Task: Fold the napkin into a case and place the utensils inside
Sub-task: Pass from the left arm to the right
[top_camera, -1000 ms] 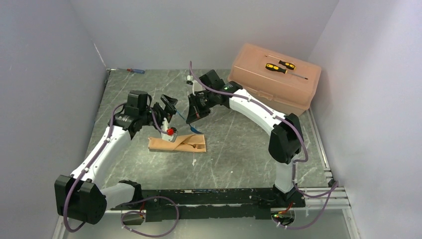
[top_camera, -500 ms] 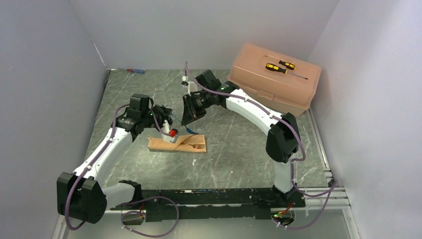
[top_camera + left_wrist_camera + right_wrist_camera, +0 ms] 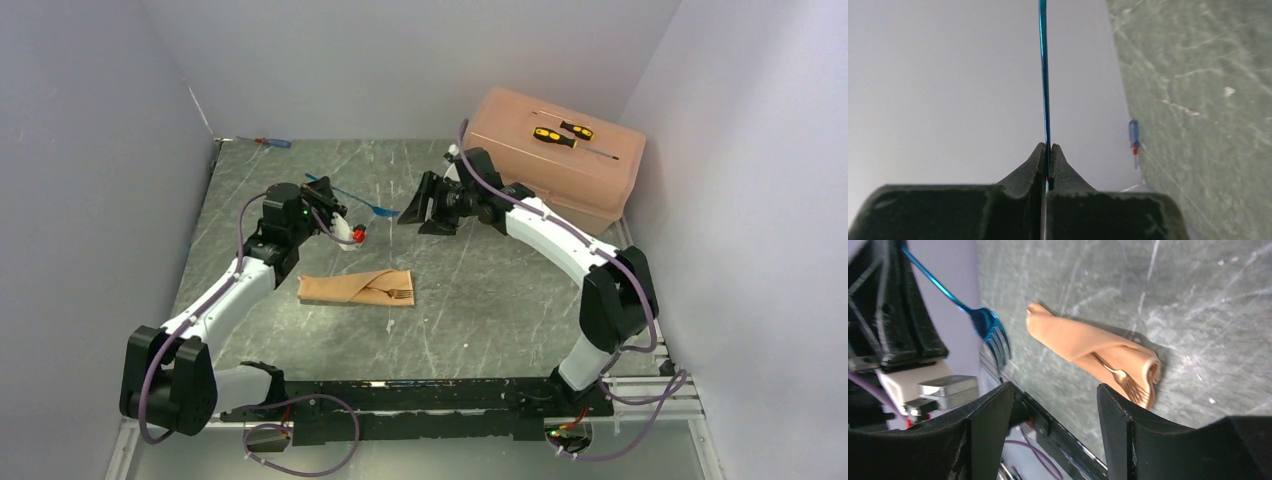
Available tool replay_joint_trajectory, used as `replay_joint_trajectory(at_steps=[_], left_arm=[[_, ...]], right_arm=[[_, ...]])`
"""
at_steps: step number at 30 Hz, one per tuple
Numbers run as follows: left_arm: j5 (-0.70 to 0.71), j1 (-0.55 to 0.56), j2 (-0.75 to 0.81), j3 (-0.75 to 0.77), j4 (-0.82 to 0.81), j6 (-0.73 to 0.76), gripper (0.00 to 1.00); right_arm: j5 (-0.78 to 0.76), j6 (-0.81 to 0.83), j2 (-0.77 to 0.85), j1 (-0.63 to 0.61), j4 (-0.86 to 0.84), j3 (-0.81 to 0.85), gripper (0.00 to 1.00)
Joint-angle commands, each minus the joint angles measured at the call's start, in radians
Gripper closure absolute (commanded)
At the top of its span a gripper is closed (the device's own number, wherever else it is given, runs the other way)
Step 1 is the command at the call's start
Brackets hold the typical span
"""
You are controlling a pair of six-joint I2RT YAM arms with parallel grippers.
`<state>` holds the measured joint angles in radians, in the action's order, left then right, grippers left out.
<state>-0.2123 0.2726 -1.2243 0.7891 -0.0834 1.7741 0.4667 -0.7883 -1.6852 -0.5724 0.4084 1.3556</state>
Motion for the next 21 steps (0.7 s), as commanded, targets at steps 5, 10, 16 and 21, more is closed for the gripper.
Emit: replay_joint_trajectory(at_steps=[5,10,16,21], left_arm=[[0.203,0.051,0.018,-0.022,-0.188,-0.023,0.97],[0.274,0.069,0.011,-0.012,-0.179,-0.038,0.97],[0.283,0.074,0.035,-0.03,-0.183,-0.038,0.97],[0.3,0.08,0.03,-0.027,-0.186,-0.05,0.97]], right_arm=[[-0.044,-0.244,0.066,-0.008,-0.348,-0.065,0.36],[-0.033,-0.303,0.018,-0.012,-0.402,-0.031,0.39],[-0.073,-0.327,-0.005,-0.012,-0.403,-0.022,0.49],[-0.094,-0.352,-0.043,-0.014,-0.403,-0.001,0.55]])
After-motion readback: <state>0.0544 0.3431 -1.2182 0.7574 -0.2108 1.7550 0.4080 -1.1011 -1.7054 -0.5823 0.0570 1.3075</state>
